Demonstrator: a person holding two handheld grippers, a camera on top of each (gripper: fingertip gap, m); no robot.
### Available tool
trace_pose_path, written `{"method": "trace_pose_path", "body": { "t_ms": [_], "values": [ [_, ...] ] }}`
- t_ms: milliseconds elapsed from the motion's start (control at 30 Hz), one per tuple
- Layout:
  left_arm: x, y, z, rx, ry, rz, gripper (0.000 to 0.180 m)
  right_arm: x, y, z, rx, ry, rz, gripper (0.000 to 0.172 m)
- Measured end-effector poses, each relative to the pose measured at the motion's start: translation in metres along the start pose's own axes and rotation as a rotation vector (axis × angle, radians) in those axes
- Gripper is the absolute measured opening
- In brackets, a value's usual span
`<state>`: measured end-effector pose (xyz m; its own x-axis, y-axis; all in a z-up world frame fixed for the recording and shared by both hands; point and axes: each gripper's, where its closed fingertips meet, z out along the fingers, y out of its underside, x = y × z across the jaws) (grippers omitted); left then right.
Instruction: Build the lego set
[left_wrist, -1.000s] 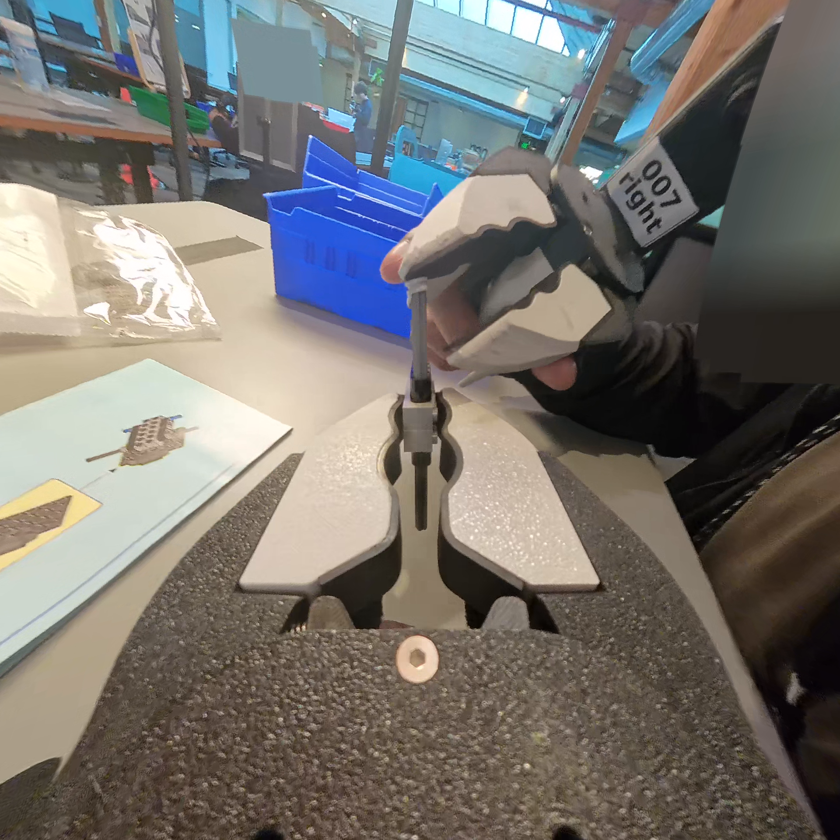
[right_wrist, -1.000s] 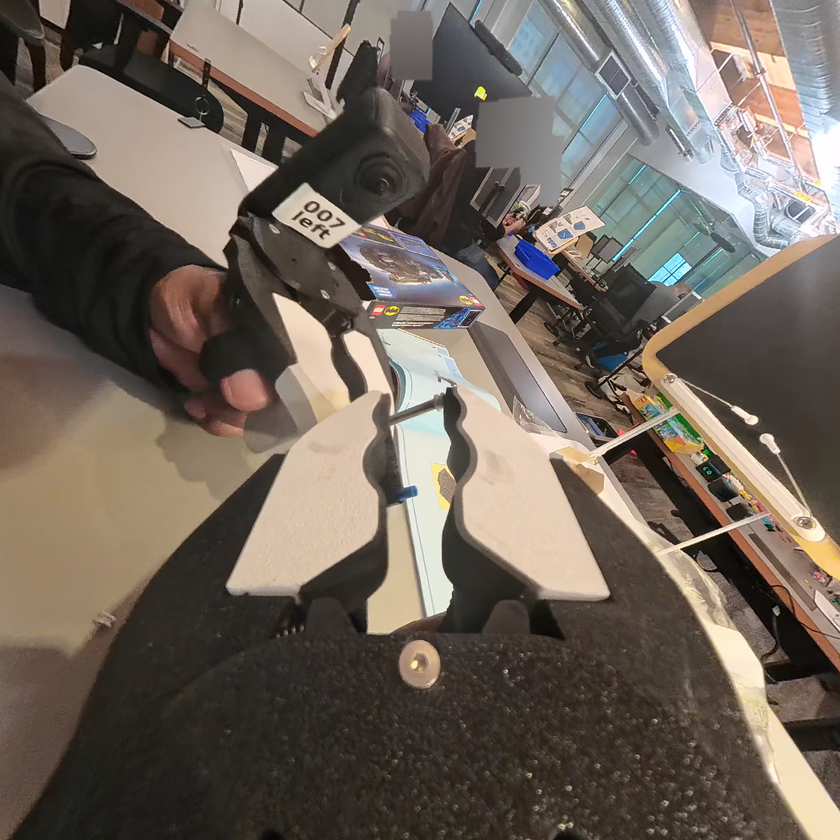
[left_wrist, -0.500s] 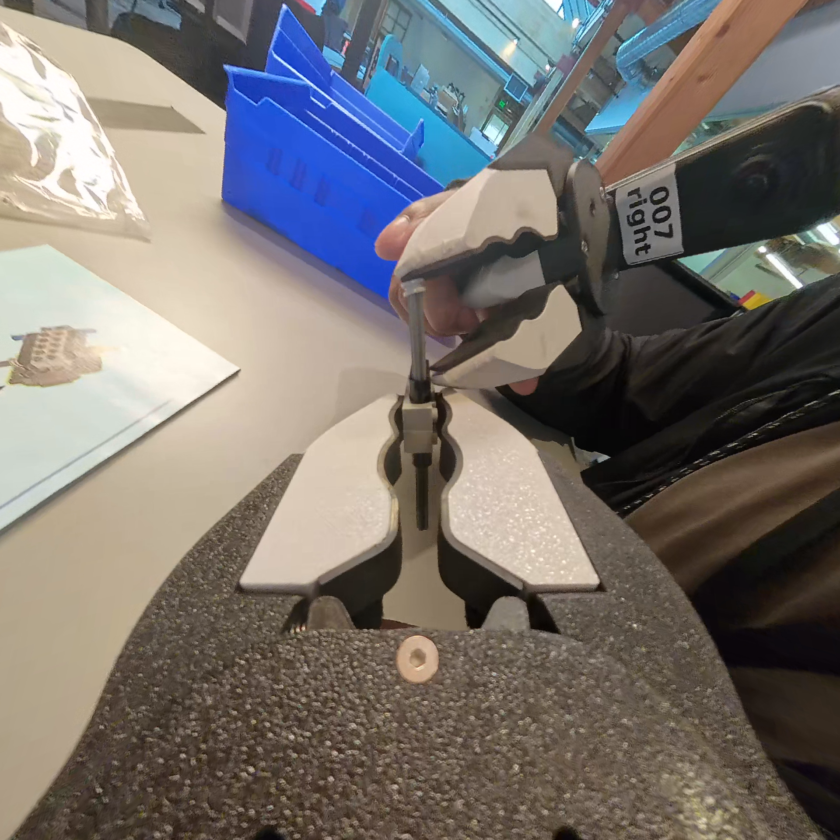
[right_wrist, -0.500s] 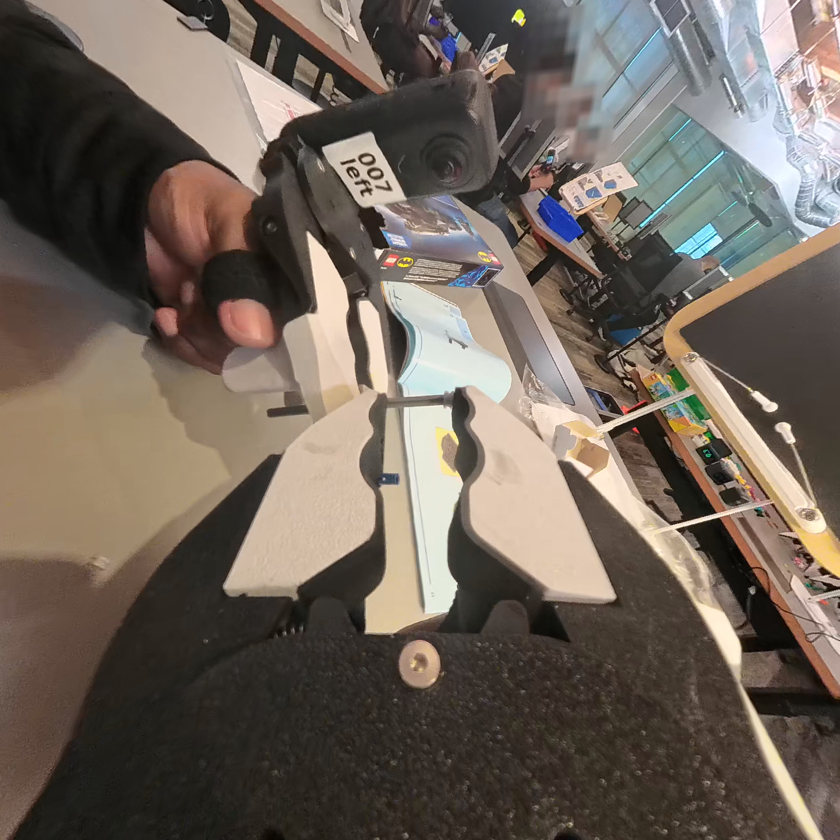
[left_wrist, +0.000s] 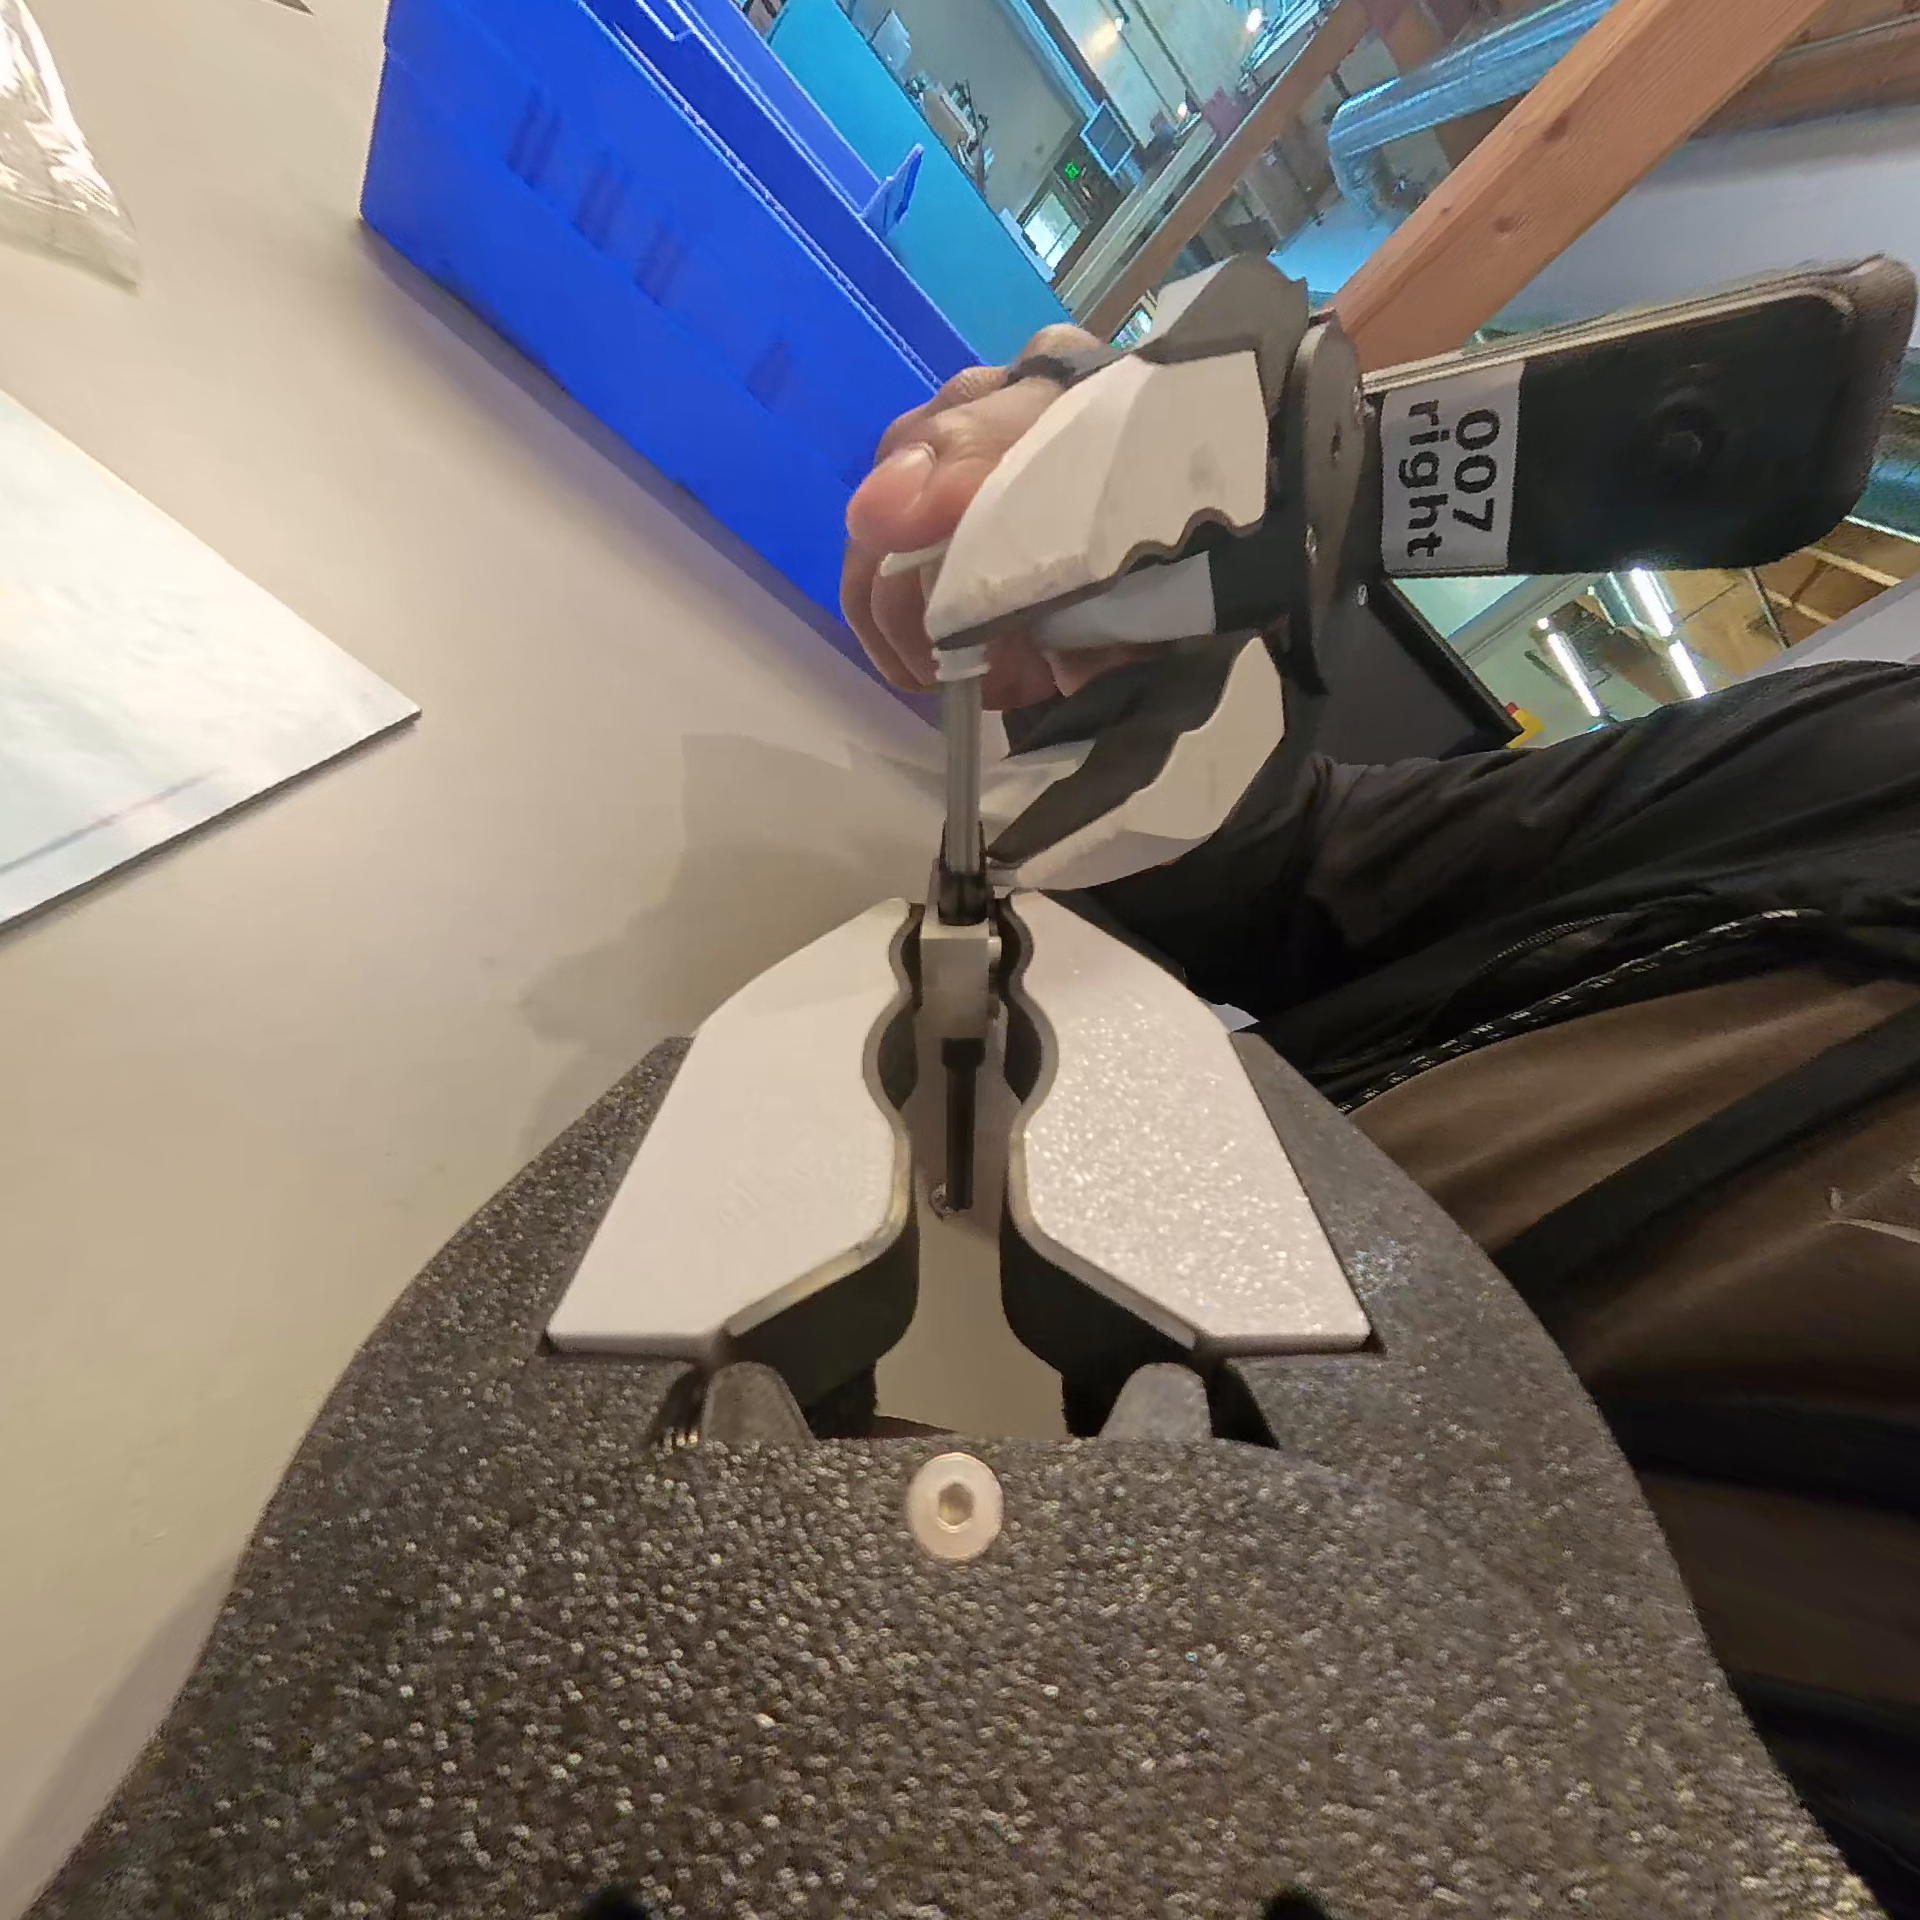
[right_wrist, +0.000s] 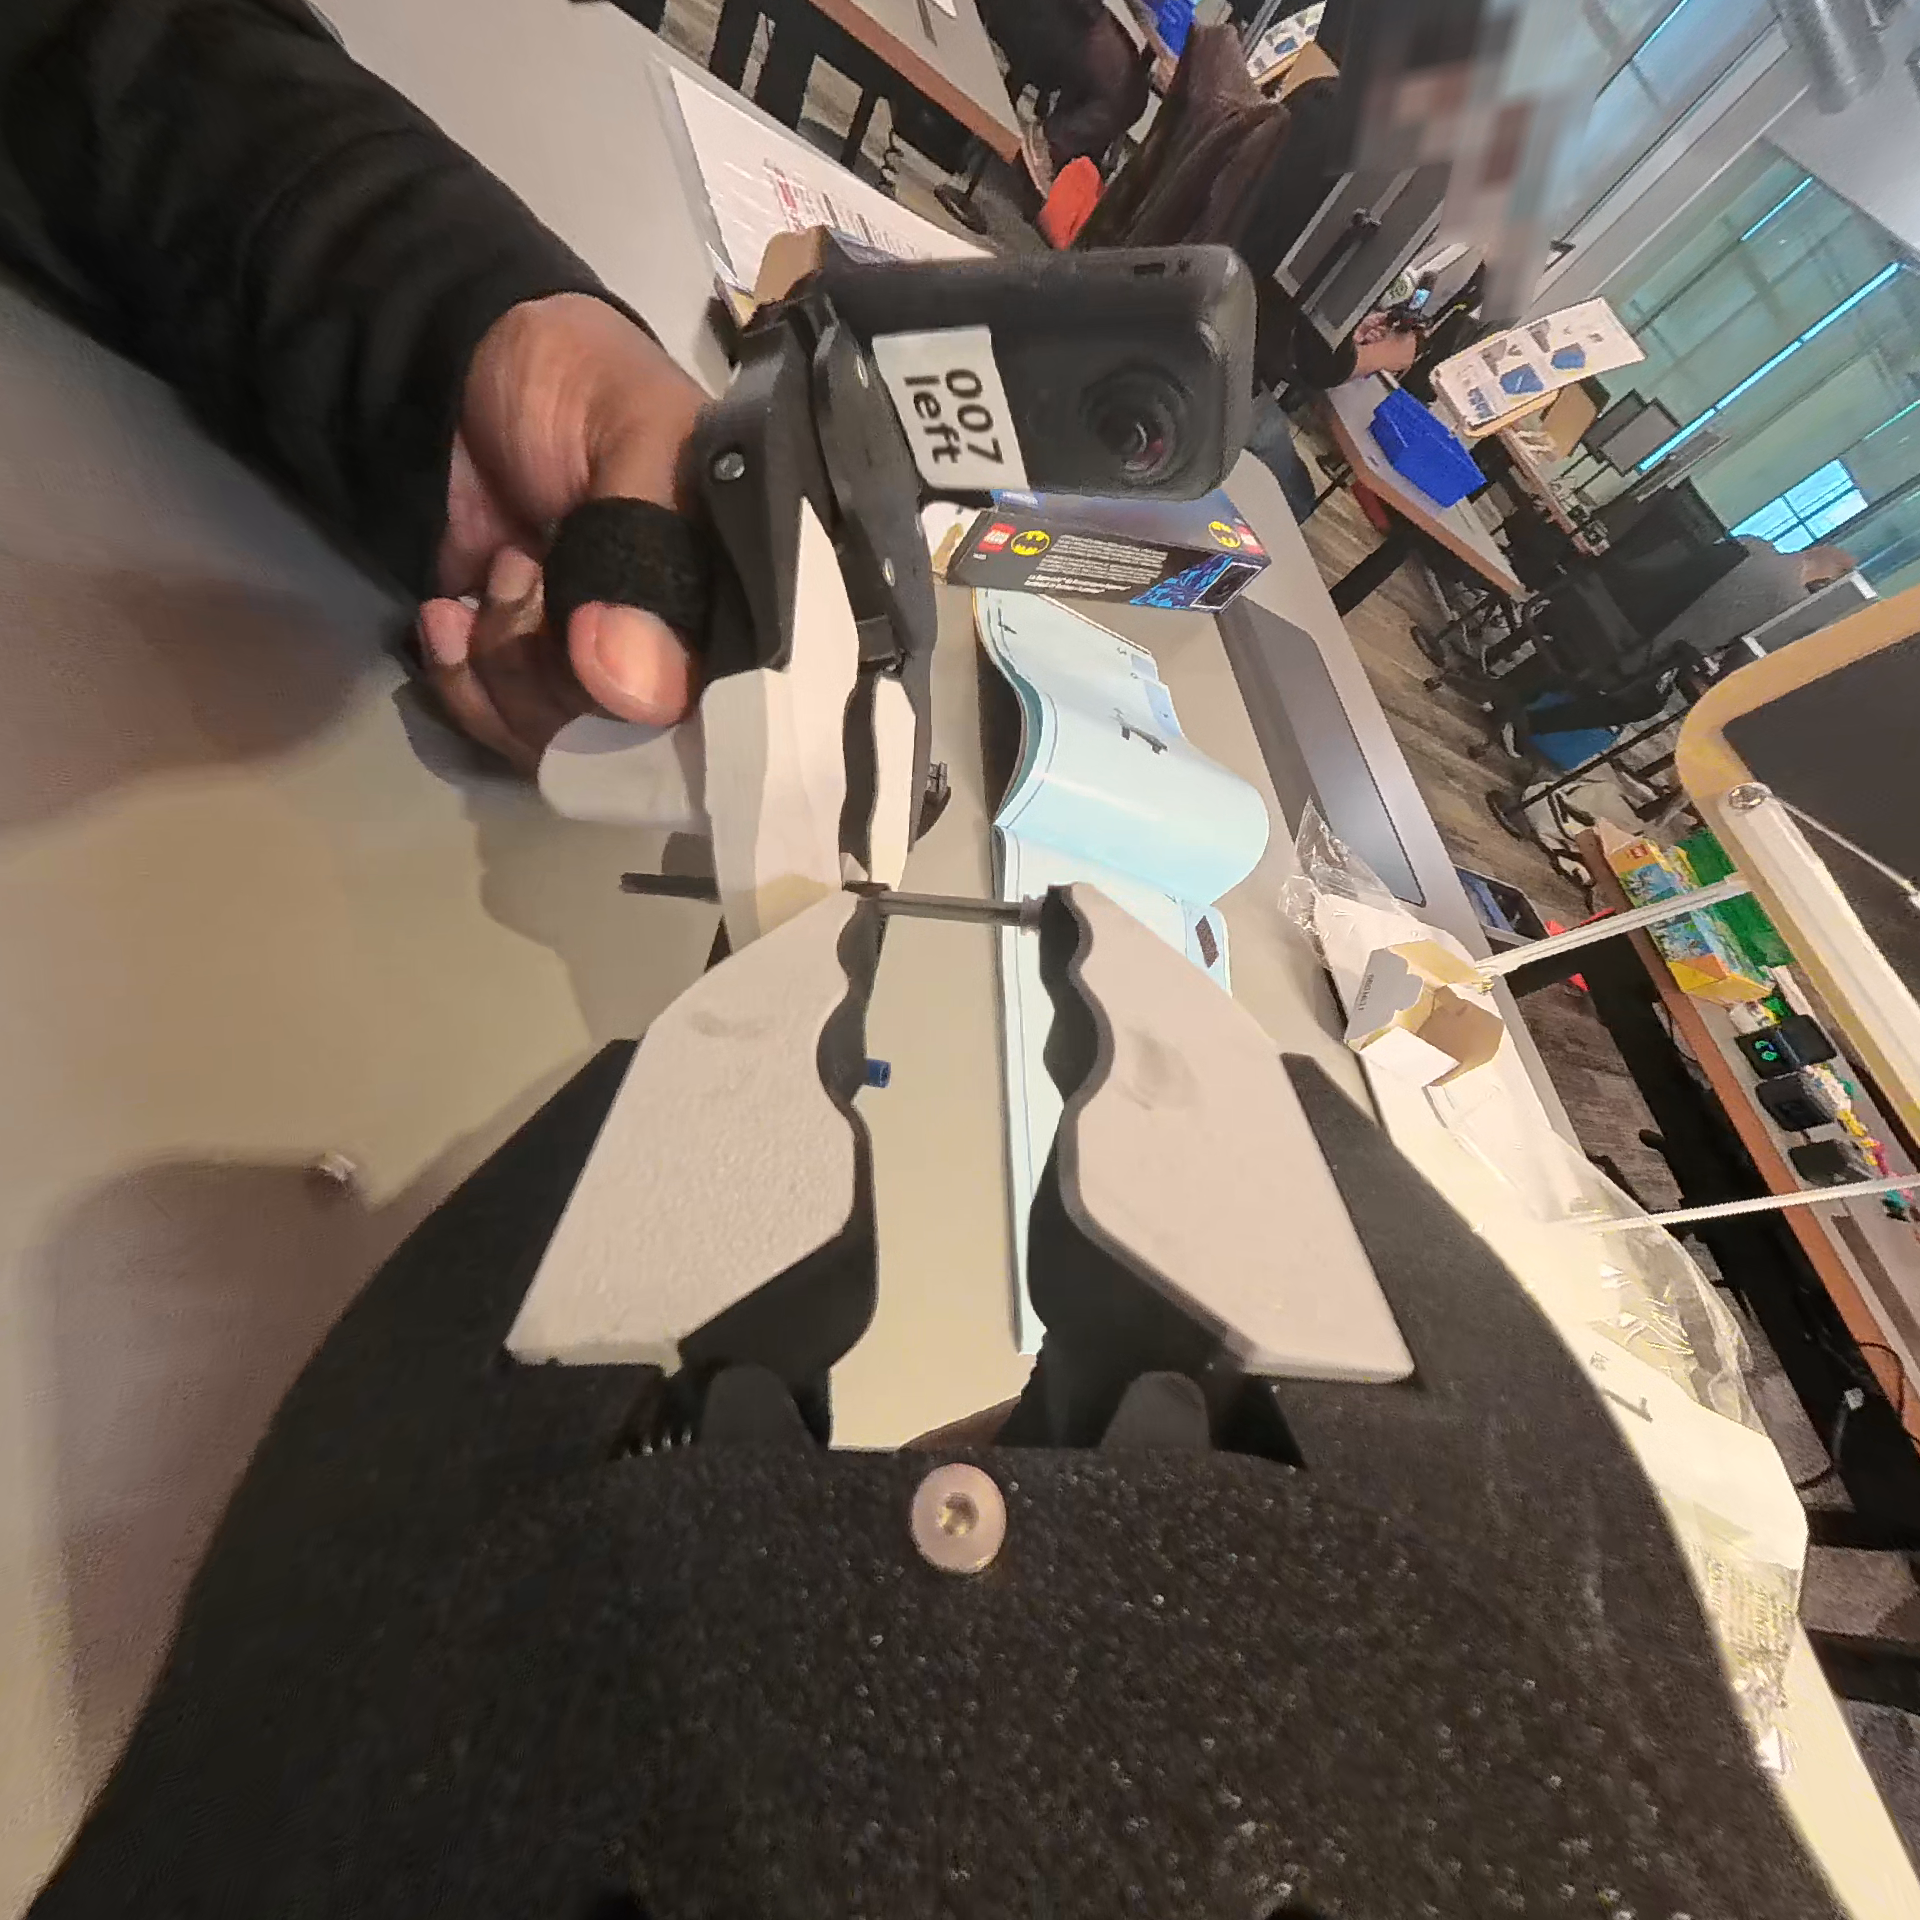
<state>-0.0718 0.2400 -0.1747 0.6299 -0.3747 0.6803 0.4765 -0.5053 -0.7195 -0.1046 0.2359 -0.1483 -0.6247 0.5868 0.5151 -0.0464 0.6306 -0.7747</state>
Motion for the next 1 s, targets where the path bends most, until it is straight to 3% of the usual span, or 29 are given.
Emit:
{"method": "trace_pose_path", "body": {
  "t_ms": [467, 1000],
  "values": [
    [0.003, -0.002, 0.000, 0.023, 0.011, 0.071, 0.012, 0.002, -0.010, -0.002, 0.118, -0.041, 0.128, 0.035],
    [-0.003, -0.004, -0.004, 0.023, -0.047, 0.152, 0.012, 0.001, -0.012, -0.004, 0.122, 0.009, 0.047, 0.035]
  ]
}}
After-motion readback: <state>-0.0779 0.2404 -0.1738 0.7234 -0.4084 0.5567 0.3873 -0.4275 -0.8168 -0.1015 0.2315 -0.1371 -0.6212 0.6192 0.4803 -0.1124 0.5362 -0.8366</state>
